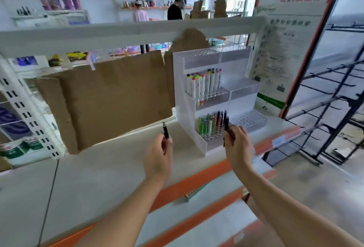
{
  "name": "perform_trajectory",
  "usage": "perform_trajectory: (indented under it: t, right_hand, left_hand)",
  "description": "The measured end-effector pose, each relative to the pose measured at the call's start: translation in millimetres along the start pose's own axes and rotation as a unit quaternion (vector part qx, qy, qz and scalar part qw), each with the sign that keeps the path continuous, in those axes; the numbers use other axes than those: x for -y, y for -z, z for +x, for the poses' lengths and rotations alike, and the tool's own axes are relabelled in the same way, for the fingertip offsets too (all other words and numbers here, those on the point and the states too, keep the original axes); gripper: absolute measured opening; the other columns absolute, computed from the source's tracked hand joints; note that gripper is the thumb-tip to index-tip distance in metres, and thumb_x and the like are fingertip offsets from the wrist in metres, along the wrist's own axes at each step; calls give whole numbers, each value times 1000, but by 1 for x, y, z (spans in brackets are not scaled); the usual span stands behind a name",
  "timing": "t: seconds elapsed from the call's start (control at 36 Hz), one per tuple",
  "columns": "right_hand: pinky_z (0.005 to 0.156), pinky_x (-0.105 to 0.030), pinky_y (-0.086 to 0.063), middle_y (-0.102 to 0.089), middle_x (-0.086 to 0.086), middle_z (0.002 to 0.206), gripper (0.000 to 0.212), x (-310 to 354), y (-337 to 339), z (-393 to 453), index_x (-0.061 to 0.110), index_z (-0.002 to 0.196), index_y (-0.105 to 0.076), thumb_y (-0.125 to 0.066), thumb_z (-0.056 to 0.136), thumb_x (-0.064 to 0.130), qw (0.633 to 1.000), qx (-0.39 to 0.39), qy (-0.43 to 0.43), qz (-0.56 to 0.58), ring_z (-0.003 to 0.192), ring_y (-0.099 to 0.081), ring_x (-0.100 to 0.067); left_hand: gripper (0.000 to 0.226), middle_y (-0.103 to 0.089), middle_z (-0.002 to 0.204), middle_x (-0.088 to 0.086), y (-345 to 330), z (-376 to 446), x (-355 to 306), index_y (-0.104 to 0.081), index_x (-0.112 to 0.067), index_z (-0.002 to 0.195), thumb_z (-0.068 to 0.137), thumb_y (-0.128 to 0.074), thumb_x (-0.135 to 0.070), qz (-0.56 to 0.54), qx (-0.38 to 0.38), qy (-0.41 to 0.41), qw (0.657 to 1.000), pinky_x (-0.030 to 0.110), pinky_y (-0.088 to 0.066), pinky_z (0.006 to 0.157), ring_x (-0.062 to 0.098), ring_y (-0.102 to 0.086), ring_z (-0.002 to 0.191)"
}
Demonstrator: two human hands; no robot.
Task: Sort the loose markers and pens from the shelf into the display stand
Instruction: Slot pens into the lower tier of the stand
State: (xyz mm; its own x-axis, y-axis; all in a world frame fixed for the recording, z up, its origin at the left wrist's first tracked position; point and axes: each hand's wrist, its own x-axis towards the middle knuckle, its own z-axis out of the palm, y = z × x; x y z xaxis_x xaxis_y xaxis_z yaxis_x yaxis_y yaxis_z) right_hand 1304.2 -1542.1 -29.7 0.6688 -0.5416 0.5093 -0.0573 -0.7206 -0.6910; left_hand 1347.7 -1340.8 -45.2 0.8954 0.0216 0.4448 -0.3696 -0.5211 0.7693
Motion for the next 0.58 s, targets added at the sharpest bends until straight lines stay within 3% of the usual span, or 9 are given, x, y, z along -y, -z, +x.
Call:
perform_trajectory:
  t: [0.19,0.33,0.44,0.56,0.58]
  right_hand:
    - [51,-20,-30,-51,2,67,13,-23,1,37,12,82,-48,-54,94,10,999,-43,-25,13,56,-41,-15]
    - [50,-31,-30,-43,5,64,11,-35,0,60,3,86,-46,-54,93,6,998,-44,-35,27,60,-41,-22]
    - [53,-37,-41,-54,-4,69,11,-47,-8,79,1,86,-47,-55,92,6,998,-15,-29,48,64,-52,-27]
    - [48,-23,-35,-52,-3,66,14,-54,-15,96,-1,85,-48,-51,95,8,998,23,-6,65,56,-51,-11]
    - [48,-24,-34,-54,-4,67,13,-57,-18,100,0,85,-49,-50,95,9,998,39,3,59,57,-51,-14]
  left_hand:
    - [30,-58,67,5,-36,26,-4,-47,-18,73,89,-38,-42,-36,3,-22,999,46,-45,61,24,-55,63]
    - [22,-58,75,7,-57,36,-5,-49,-17,77,92,-43,-33,-14,9,-21,1000,41,-46,61,27,-57,66]
    - [30,-59,76,4,-70,43,-8,-52,-17,79,89,-38,-41,-7,0,-17,1000,41,-48,61,25,-57,67]
    - [27,-60,78,2,-85,46,-17,-54,-15,81,91,-40,-37,15,-31,-15,999,38,-47,60,23,-57,70]
    - [26,-60,79,3,-89,45,-19,-54,-14,82,93,-42,-34,19,-37,-17,999,37,-46,60,23,-57,70]
